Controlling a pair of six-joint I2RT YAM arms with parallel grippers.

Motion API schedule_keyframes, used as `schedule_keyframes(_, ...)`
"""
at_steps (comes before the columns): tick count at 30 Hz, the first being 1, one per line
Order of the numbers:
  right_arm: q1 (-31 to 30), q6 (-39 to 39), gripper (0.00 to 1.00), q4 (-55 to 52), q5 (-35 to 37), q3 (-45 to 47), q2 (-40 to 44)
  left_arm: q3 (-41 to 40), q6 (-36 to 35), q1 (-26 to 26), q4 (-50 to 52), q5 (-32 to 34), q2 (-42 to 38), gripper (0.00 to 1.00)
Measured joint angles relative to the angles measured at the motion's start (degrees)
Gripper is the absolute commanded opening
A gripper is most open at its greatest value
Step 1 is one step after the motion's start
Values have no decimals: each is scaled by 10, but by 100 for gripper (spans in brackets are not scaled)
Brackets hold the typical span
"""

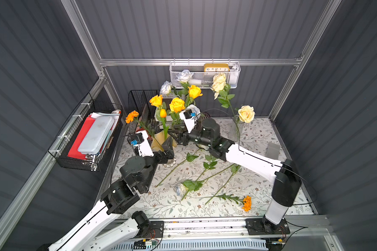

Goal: Arrange the flowers in different vases according to their colors
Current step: Insert the flower into the vase, then pick up the flower at the center of the board.

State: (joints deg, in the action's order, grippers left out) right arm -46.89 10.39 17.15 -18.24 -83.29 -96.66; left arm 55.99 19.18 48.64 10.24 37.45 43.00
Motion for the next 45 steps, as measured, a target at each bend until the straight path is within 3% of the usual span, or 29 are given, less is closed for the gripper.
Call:
schedule_keyframes(4,3,5,54,-50,42,86,121,-1,-19,0,-17,-67,51,99)
schedule_keyframes(9,23,63,52,-162,169,220,278,-3,-49,0,-31,-166,137,98)
schedule_keyframes(16,200,182,52,-313,258,372,457,-4,-99,17,-42,-288,256,96)
schedule_keyframes(20,263,204,53,-356,244,389,463,-4,-144,69,-37,-319,336,96)
schedule_keyframes(26,313,213,52,-363,193,416,430,2,-220,129,-2,-335,435,94)
schedule_keyframes(36,324,210,52,-347,137,425,397,10,-303,132,70,-316,463,92)
schedule_keyframes(45,329,205,52,-332,115,432,384,10,-332,133,81,-313,477,89)
